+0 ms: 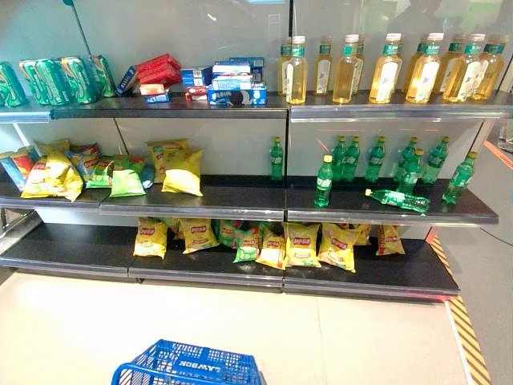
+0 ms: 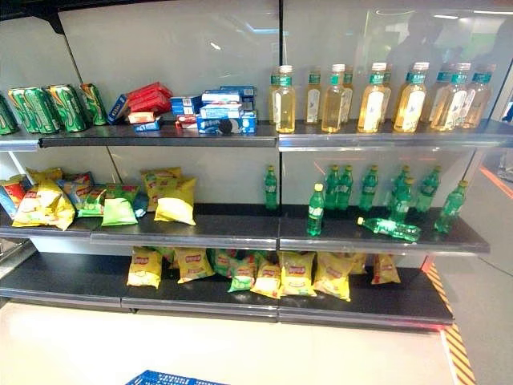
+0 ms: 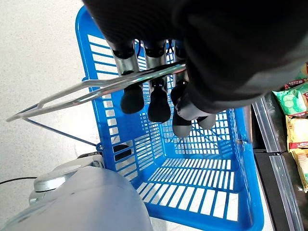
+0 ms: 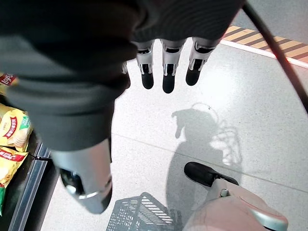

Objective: Pick up the snacks into the basket

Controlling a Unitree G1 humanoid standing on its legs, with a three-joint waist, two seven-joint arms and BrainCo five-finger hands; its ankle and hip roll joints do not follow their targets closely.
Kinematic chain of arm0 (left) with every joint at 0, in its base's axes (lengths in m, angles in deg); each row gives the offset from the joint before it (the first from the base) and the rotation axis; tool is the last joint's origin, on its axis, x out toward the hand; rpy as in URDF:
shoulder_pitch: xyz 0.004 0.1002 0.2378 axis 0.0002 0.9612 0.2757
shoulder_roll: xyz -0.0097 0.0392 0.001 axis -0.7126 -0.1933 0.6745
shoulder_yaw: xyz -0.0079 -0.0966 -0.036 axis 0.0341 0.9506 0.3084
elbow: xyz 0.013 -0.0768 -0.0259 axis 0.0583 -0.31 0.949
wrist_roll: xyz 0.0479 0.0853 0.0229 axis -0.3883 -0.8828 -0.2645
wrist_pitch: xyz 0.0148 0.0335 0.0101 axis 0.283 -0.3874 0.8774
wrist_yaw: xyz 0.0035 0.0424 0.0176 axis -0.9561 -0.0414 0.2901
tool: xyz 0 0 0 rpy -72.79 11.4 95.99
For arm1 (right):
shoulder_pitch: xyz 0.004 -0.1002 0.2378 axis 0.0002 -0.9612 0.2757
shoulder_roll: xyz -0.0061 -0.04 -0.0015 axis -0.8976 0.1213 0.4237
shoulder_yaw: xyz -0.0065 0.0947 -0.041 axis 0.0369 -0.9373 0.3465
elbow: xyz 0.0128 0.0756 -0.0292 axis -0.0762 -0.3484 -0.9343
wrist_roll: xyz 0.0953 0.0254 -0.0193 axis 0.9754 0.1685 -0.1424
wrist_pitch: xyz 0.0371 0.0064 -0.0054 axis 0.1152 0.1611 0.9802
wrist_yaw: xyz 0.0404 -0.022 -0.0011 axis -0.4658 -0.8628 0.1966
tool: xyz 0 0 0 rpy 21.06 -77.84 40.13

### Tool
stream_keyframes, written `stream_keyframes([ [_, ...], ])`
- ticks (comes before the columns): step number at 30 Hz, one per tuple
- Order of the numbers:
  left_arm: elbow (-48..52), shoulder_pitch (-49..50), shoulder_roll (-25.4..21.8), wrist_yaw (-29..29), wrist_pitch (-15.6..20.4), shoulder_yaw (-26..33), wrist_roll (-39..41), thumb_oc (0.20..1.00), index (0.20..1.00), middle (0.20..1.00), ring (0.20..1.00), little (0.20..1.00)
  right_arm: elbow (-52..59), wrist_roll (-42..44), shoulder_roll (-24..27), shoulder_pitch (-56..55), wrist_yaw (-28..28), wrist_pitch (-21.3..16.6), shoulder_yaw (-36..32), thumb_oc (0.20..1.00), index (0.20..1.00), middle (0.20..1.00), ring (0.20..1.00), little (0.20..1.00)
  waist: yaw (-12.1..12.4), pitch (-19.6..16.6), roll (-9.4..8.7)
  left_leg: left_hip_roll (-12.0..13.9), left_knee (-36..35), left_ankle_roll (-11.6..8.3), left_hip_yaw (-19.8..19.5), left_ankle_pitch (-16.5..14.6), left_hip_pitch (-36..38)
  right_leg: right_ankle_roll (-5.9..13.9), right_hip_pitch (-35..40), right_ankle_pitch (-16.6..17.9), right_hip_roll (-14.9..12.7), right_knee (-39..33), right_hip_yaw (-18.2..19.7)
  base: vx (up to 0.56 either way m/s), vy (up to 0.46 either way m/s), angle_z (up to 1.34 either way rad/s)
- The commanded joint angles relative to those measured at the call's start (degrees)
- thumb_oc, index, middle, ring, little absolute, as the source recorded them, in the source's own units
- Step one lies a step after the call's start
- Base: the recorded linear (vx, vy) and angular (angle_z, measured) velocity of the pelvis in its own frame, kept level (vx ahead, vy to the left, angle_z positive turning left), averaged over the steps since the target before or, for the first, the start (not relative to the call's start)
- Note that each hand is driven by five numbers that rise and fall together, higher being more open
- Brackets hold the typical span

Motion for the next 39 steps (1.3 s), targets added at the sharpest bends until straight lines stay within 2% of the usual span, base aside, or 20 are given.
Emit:
stream_keyframes([
  [1, -1.01, -1.72, -1.74, 0.83, 0.53, -0.54, -1.75, 0.200, 0.200, 0.200, 0.200, 0.200, -1.01, -0.20, -0.41, 1.14, -0.01, -0.58, 0.82, 1.000, 1.000, 1.000, 1.000, 1.000, -0.71, -1.00, -3.63, -3.26, 2.56, 1.54, 2.47, -1.92, -1.56, 4.97, -0.01, -4.02, -3.30, 2.13, 2.33, 0.00, 0.000, 0.00],
  [9, -0.94, -2.30, -2.08, 1.11, 0.49, 0.12, -0.96, 0.200, 0.200, 0.200, 0.200, 0.200, -0.53, 0.28, -0.28, 1.38, -0.06, -0.96, 0.58, 1.000, 1.000, 1.000, 1.000, 1.000, -1.28, 0.51, -3.62, -2.82, 4.41, 1.47, 1.94, -2.54, -2.35, 4.21, -2.61, -6.34, -2.80, 8.00, 3.27, 0.01, -0.017, 0.03],
  [13, -0.78, -2.66, -2.91, 1.46, 0.54, 1.61, 0.35, 0.200, 0.200, 0.200, 0.200, 0.200, -0.27, 0.84, -0.19, 1.12, 0.04, -1.38, 0.76, 1.000, 1.000, 1.000, 1.000, 1.000, -1.22, 1.51, -4.56, -2.64, 10.04, 0.44, 1.35, -3.55, -3.99, 3.17, -2.97, -7.15, -1.97, 9.33, 4.05, 0.02, -0.109, 0.12],
  [16, -0.71, -2.79, -3.69, 1.72, 0.59, 2.91, 1.38, 0.200, 0.200, 0.200, 0.200, 0.200, 0.15, 1.25, -0.08, 0.90, 0.14, -1.78, 0.92, 1.000, 1.000, 1.000, 1.000, 1.000, -0.96, 2.78, -5.13, -2.27, 15.78, -0.61, 0.75, -1.07, -6.22, 2.14, -2.22, -7.28, -1.03, 9.28, 4.53, 0.01, -0.165, 0.21],
  [17, -0.40, -3.18, -4.69, 2.01, 0.78, 4.32, 2.67, 0.200, 0.200, 0.200, 0.200, 0.200, 1.32, 1.62, 0.34, 0.68, 0.14, -2.32, 1.18, 1.000, 1.000, 1.000, 1.000, 1.000, -0.05, 4.97, -5.79, -1.98, 24.94, -1.36, -0.61, 4.34, -10.51, 0.98, -1.29, -7.20, 0.08, 9.68, 5.30, -0.02, -0.207, 0.34],
  [19, -0.23, -3.14, -4.87, 2.45, 1.13, 5.39, 4.04, 0.200, 0.200, 0.200, 0.200, 0.200, 2.54, 1.68, 0.93, 1.20, 0.53, -2.44, 1.91, 1.000, 1.000, 1.000, 1.000, 1.000, 0.68, 6.31, -6.08, -4.36, 30.06, -0.05, -1.82, 4.12, -13.08, 0.38, -0.95, -7.18, 0.38, 10.10, 6.32, 0.05, -0.203, 0.17],
  [22, -0.29, -2.87, -4.99, 2.64, 1.19, 6.03, 4.68, 0.200, 0.200, 0.200, 0.200, 0.200, 3.18, 1.52, 1.55, 1.65, 0.50, -2.31, 2.10, 1.000, 1.000, 1.000, 1.000, 1.000, 0.99, 6.37, -5.61, -3.45, 26.85, 0.25, 0.31, 3.77, -15.00, 0.37, -0.43, -8.21, 0.82, 10.14, 6.44, 0.15, -0.070, -0.34],
  [23, -0.20, -2.37, -4.81, 2.59, 1.16, 6.20, 4.62, 0.200, 0.200, 0.200, 0.200, 0.200, 3.95, 1.31, 2.16, 2.16, 0.22, -2.30, 2.30, 1.000, 1.000, 1.000, 1.000, 1.000, 1.64, 5.80, -4.18, -2.88, 16.61, 0.39, 2.35, 3.79, -17.16, 0.70, 1.01, -9.70, 2.41, 9.40, 6.56, 0.31, -0.012, -0.21],
  [24, -0.22, -1.88, -4.64, 2.68, 1.18, 6.14, 4.58, 0.200, 0.200, 0.200, 0.200, 0.200, 4.04, 1.14, 2.46, 2.36, -0.01, -2.47, 2.37, 1.000, 1.000, 1.000, 1.000, 1.000, 2.49, 6.03, -3.59, -2.57, 10.84, 0.36, 2.16, 5.85, -17.28, 0.87, 2.41, -10.72, 2.95, 9.10, 7.37, 0.39, -0.009, -0.05],
  [27, -0.83, -1.11, -4.27, 3.04, 1.29, 6.12, 4.39, 0.200, 0.200, 0.200, 0.200, 0.200, 4.63, 0.29, 2.72, 3.77, -0.61, -2.84, 3.24, 1.000, 1.000, 1.000, 1.000, 1.000, 4.20, 5.47, -2.59, -1.41, 2.28, -0.80, 0.62, 8.16, -21.45, 1.14, 5.44, -13.92, 3.58, 8.75, 10.01, 0.33, 0.042, -0.06],
  [28, -1.30, -0.76, -4.23, 3.11, 1.29, 6.27, 4.41, 0.200, 0.200, 0.200, 0.200, 0.200, 4.82, -0.05, 2.69, 4.37, -0.68, -2.89, 3.66, 1.000, 1.000, 1.000, 1.000, 1.000, 4.82, 5.32, -2.59, -0.70, 1.14, -1.55, -0.10, 9.02, -22.84, 1.29, 6.79, -14.97, 3.23, 8.54, 11.34, 0.36, 0.106, 0.06],
  [30, -1.59, -0.35, -4.13, 3.14, 1.31, 6.58, 4.39, 0.200, 0.200, 0.200, 0.200, 0.200, 5.09, -0.34, 2.78, 4.94, -0.72, -2.93, 3.93, 1.000, 1.000, 1.000, 1.000, 1.000, 5.09, 4.80, -2.37, 0.32, 0.48, -2.61, 3.03, 10.30, -24.47, 1.85, 9.22, -16.33, 2.07, 8.00, 12.18, 0.32, 0.135, 0.02],
  [31, -1.59, -0.34, -4.14, 3.15, 1.31, 6.59, 4.38, 0.200, 0.200, 0.200, 0.200, 0.200, 5.09, -0.34, 2.77, 4.94, -0.72, -2.93, 3.94, 1.000, 1.000, 1.000, 1.000, 1.000, 5.13, 4.84, -2.52, 0.20, 0.46, -2.58, 3.17, 10.26, -24.37, 1.88, 9.29, -16.40, 1.90, 7.99, 12.21, 0.42, 0.239, -0.23],
  [32, -1.61, 0.18, -4.19, 3.22, 1.12, 6.78, 4.02, 0.200, 0.200, 0.200, 0.200, 0.200, 5.57, -0.42, 2.77, 5.29, -0.62, -2.81, 4.05, 1.000, 1.000, 1.000, 1.000, 1.000, 5.89, 4.15, -2.36, 1.14, 1.31, -2.62, 6.55, 11.73, -25.08, 2.53, 11.29, -17.18, 0.68, 7.24, 12.97, 0.43, 0.275, -0.22],
  [33, -1.60, 0.62, -4.21, 3.22, 1.05, 6.92, 3.85, 0.200, 0.200, 0.200, 0.200, 0.200, 5.43, -0.72, 2.64, 5.66, -0.42, -2.53, 4.17, 1.000, 1.000, 1.000, 1.000, 1.000, 6.52, 3.38, -2.48, 1.23, 1.89, -1.85, 6.85, 11.81, -24.69, 3.16, 11.86, -17.37, -0.36, 7.15, 13.07, 0.57, 0.394, -0.20],
  [34, -1.60, 0.64, -4.57, 3.36, 1.01, 6.75, 3.63, 0.200, 0.200, 0.200, 0.200, 0.200, 5.61, -0.92, 2.37, 5.62, -0.53, -2.47, 4.19, 1.000, 1.000, 1.000, 1.000, 1.000, 6.66, 2.79, -2.97, 0.94, 2.63, -1.55, 6.77, 13.12, -24.35, 4.02, 11.96, -17.10, -2.05, 7.49, 12.43, 0.44, 0.336, -0.18],
  [36, -1.89, 0.26, -5.15, 3.32, 1.23, 5.84, 2.42, 0.200, 0.200, 0.200, 0.200, 0.200, 4.93, -1.59, 1.75, 5.62, -0.54, -2.29, 4.31, 1.000, 1.000, 1.000, 1.000, 1.000, 6.61, 1.38, -4.33, -0.34, 4.93, -0.59, 6.81, 12.63, -24.21, 5.98, 10.39, -14.60, -5.25, 10.38, 12.28, 0.38, 0.263, -0.64],
  [37, -1.90, 0.26, -5.18, 3.32, 1.24, 5.83, 2.42, 0.200, 0.200, 0.200, 0.200, 0.200, 4.93, -1.59, 1.71, 5.61, -0.54, -2.29, 4.31, 1.000, 1.000, 1.000, 1.000, 1.000, 6.62, 1.31, -4.49, -0.46, 4.99, -0.56, 6.89, 12.56, -24.28, 6.01, 10.33, -14.69, -5.39, 10.42, 12.27, 0.48, 0.306, -0.97],
  [38, -2.02, 0.07, -5.72, 3.19, 1.12, 4.97, 1.49, 0.200, 0.200, 0.200, 0.200, 0.200, 4.49, -1.63, 1.30, 4.95, -0.34, -2.12, 3.28, 1.000, 1.000, 1.000, 1.000, 1.000, 6.13, 0.30, -6.22, -2.93, 8.78, 1.19, 8.68, 9.17, -24.16, 8.10, 8.11, -3.47, -8.79, 16.02, 12.58, 0.31, 0.215, -0.60],
  [39, -2.02, 0.06, -5.70, 3.19, 1.12, 4.96, 1.49, 0.200, 0.200, 0.200, 0.200, 0.200, 4.49, -1.63, 1.32, 4.95, -0.34, -2.12, 3.28, 1.000, 1.000, 1.000, 1.000, 1.000, 6.22, 0.20, -6.08, -2.75, 8.81, 1.17, 8.68, 9.19, -24.30, 8.08, 7.96, -3.34, -8.64, 15.97, 12.69, 0.56, 0.407, -0.38],
])
